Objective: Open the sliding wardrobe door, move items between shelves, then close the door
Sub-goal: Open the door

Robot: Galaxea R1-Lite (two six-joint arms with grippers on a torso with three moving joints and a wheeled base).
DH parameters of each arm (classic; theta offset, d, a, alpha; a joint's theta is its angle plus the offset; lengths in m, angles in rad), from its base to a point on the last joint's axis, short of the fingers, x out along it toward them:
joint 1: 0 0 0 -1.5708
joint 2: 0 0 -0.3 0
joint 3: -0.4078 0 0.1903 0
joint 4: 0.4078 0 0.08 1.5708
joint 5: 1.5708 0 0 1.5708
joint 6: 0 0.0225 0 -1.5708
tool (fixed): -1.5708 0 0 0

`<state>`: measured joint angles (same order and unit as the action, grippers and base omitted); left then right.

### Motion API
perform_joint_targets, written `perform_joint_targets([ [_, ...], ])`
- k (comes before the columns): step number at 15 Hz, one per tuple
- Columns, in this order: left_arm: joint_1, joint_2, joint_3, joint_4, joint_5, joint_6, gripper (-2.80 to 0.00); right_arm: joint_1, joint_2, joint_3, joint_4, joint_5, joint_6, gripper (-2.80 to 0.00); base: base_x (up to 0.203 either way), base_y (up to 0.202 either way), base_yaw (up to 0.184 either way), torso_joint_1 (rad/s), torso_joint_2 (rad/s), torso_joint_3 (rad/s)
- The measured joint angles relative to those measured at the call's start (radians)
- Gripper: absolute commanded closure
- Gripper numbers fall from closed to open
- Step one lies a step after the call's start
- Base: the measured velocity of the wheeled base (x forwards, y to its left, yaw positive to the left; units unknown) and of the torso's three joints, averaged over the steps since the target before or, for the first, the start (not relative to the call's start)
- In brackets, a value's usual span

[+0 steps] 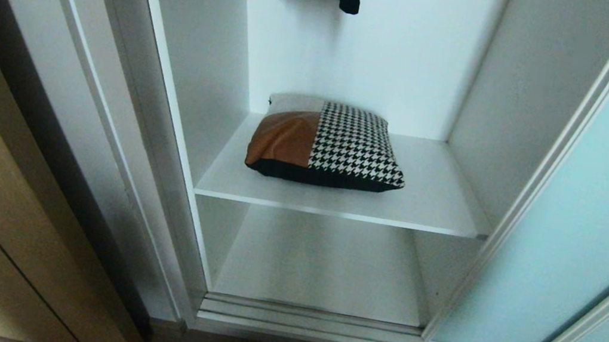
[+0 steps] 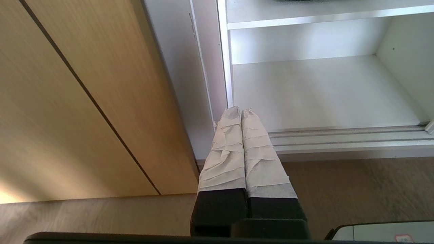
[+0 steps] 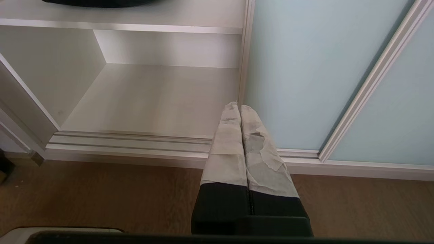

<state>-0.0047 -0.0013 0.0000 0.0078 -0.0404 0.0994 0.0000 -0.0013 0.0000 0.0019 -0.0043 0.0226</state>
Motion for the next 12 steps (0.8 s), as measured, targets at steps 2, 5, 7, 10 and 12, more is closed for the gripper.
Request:
perform_joint_targets([
  [2,0.0,0.0,0.0,0.0,0.001,0.0,0.0,0.0,0.0,0.0,0.0,0.0,0.0,0.0,0.0,0.0,0.0,0.0,0.0,0.0],
  [5,0.0,0.0,0.0,0.0,0.0,0.0,0.0,0.0,0.0,0.0,-0.001,0.0,0.0,0.0,0.0,0.0,0.0,0.0,0.0,0.0],
  [7,0.0,0.0,0.0,0.0,-0.001,0.008,0.0,0.0,0.0,0.0,0.0,0.0,0.001,0.0,0.0,0.0,0.0,0.0,0.0,0.0],
  [10,0.0,0.0,0.0,-0.002,-0.001,-0.005,0.0,0.0,0.0,0.0,-0.001,0.0,0.001,0.0,0.0,0.0,0.0,0.0,0.0,0.0],
  [12,0.0,0.0,0.0,-0.002,0.001,-0.017,0.0,0.0,0.0,0.0,0.0,0.0,0.001,0.0,0.0,0.0,0.0,0.0,0.0,0.0],
])
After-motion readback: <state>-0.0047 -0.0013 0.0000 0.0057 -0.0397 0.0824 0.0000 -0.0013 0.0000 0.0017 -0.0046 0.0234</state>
